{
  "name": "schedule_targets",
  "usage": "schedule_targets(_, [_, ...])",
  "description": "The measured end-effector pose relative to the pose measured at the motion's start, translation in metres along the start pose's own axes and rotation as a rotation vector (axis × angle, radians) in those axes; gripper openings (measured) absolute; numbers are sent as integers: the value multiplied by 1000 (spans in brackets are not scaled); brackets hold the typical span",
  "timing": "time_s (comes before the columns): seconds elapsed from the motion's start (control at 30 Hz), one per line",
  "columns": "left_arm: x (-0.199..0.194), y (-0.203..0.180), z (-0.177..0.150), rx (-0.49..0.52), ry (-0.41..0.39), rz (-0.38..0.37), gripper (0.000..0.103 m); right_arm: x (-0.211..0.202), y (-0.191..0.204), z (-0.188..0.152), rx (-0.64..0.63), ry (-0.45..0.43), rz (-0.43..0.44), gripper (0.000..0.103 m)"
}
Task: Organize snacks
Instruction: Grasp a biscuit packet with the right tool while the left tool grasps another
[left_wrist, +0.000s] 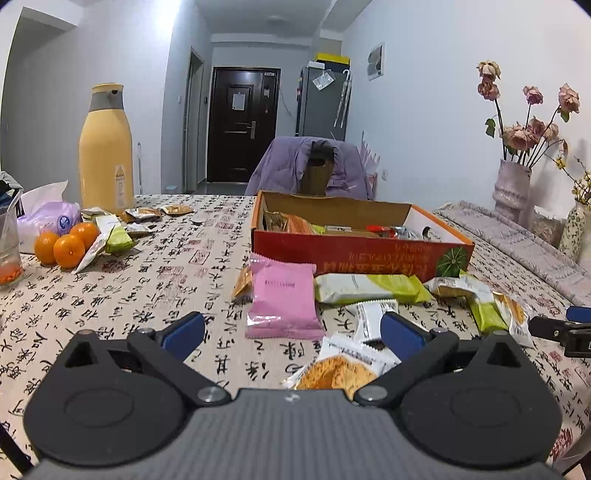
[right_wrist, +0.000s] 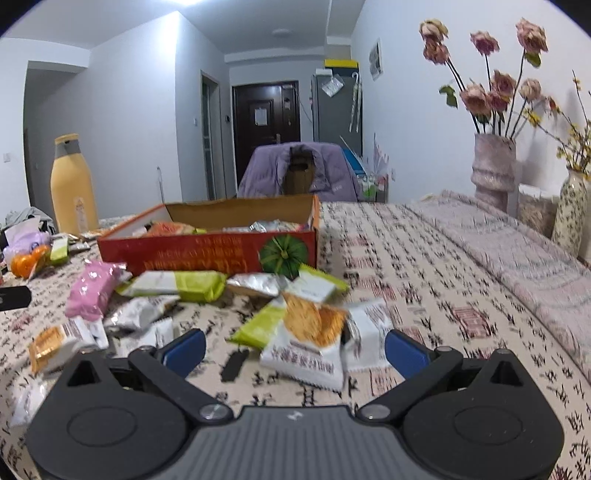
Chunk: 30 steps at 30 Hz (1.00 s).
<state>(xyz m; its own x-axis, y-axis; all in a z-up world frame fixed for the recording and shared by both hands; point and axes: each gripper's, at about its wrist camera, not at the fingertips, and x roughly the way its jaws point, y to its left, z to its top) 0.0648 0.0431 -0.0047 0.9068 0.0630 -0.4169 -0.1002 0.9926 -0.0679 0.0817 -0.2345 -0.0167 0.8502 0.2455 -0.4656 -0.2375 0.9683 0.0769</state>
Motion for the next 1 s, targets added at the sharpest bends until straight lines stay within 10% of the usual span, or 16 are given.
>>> schedule_targets(0.53, [0,2,-2,-15,17,-3,103,65,-19,22,141,137,51,75])
schedule_targets(0.7, [4,4,-3,-22,30,-1,103,69,-21,15,156,139,36,48])
schedule_targets(1.0, [8,4,-5,-27,55,-10,103,36,-11,6,99,9,14,39])
